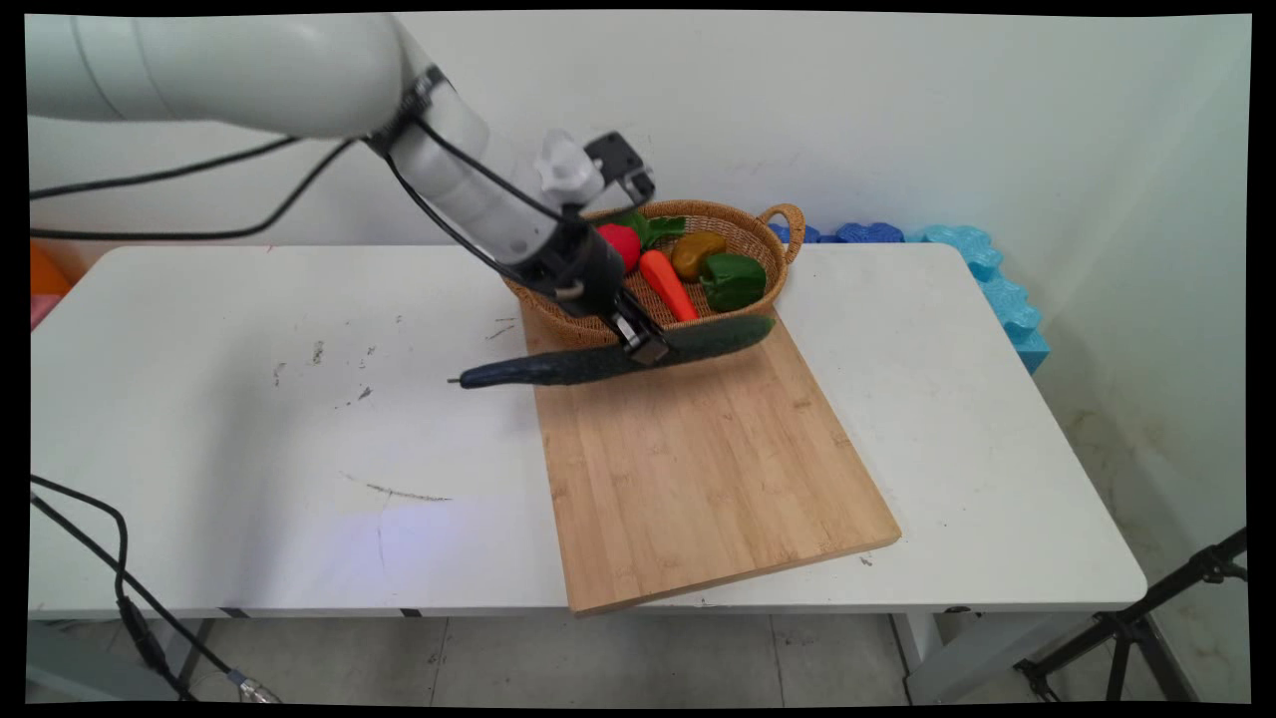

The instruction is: Place the picked object on the cutting board

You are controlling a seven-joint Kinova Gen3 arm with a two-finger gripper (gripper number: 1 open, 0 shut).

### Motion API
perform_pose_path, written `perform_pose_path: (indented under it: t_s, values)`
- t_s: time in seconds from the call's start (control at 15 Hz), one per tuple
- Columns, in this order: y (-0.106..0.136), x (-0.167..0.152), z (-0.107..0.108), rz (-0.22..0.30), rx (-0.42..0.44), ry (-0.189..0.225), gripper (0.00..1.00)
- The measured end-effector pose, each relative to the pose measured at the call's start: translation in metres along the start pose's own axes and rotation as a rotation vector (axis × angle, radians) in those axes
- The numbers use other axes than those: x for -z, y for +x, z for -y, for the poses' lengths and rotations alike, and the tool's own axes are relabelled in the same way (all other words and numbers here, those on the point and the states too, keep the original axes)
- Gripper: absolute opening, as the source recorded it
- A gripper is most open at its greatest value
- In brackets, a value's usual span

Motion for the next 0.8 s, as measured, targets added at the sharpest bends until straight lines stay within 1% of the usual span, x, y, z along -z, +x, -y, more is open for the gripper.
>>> perform_pose_path:
  t_s: [0.27, 0.8]
  values:
    - [-0.006, -0.031, -0.002, -0.002, -0.011, 0.0, 0.0]
    - [-0.014, -0.066, 0.002, 0.001, -0.026, 0.009, 0.0]
